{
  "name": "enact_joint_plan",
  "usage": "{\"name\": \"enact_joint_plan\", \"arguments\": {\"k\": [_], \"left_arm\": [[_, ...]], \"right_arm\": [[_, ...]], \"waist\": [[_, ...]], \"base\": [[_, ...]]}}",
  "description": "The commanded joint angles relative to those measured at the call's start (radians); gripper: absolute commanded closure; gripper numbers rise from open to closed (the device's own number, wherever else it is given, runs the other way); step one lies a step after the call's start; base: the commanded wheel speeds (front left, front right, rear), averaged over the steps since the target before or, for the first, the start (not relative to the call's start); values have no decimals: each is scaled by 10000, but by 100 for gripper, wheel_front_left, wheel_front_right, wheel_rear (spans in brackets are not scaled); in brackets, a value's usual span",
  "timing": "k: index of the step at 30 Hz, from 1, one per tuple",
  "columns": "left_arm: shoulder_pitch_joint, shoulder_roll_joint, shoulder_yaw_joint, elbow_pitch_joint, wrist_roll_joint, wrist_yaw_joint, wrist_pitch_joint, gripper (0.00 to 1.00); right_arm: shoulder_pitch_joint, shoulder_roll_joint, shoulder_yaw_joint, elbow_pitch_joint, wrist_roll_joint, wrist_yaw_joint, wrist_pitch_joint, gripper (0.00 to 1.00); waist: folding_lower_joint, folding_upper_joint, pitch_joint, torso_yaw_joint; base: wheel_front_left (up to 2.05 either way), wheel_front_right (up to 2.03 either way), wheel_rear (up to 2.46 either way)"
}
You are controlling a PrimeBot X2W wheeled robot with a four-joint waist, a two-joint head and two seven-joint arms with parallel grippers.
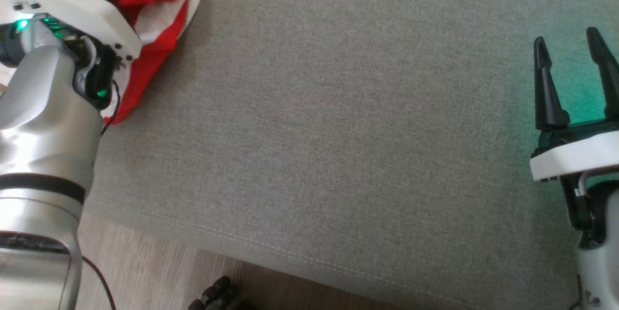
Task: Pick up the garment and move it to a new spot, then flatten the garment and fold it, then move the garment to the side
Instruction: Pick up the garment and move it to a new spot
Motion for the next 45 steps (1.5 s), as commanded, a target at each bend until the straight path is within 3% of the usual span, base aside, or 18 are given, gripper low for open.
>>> {"name": "enact_joint_plan", "arguments": {"k": [1, 8, 14, 20, 24, 29, 37, 45], "left_arm": [[-361, 684, 326, -258, 74, 104, -297, 100], [56, 992, 504, -1787, 628, 856, -1053, 100], [1710, 975, 492, -4951, 1192, 1439, -1077, 100], [3922, 630, -283, -8049, 1358, 1960, -679, 100], [4915, 197, -1013, -9224, 1268, 2036, -181, 100], [4941, -462, -1988, -9479, 1424, 1799, 93, 100], [3704, -1443, -2995, -8795, 1671, 1294, 176, 100], [2739, -1811, -3866, -8076, 1641, 1126, 107, 100]], "right_arm": [[62, 89, 187, -309, -52, 75, -6, 0], [291, 399, 135, -100, -61, 75, -207, 0], [595, 755, 110, 111, -7, 75, -451, 0], [930, 1101, 181, 263, 128, 75, -652, 0], [1092, 1247, 200, 199, 223, 75, -728, 0], [942, 1335, 361, 51, 330, 75, -800, 0], [588, 1383, 637, 213, 700, 75, -1228, 0], [461, 1387, 660, 575, 1181, 75, -1682, 0]], "waist": [[-1, 0, -215, 55], [-1, 0, -1165, 50], [-1, 0, -2092, -277], [-1, 0, -2736, -1098], [-1, 0, -2814, -1843], [-1, 0, -2380, -3122], [-1, 0, -1370, -5080], [-1, 0, -723, -5817]], "base": [[0, 0, 0], [0, 0, 0], [0, 0, 0], [0, 0, 0], [0, 0, 0], [0, 0, 0], [0, 0, 0], [0, 0, 0]]}}
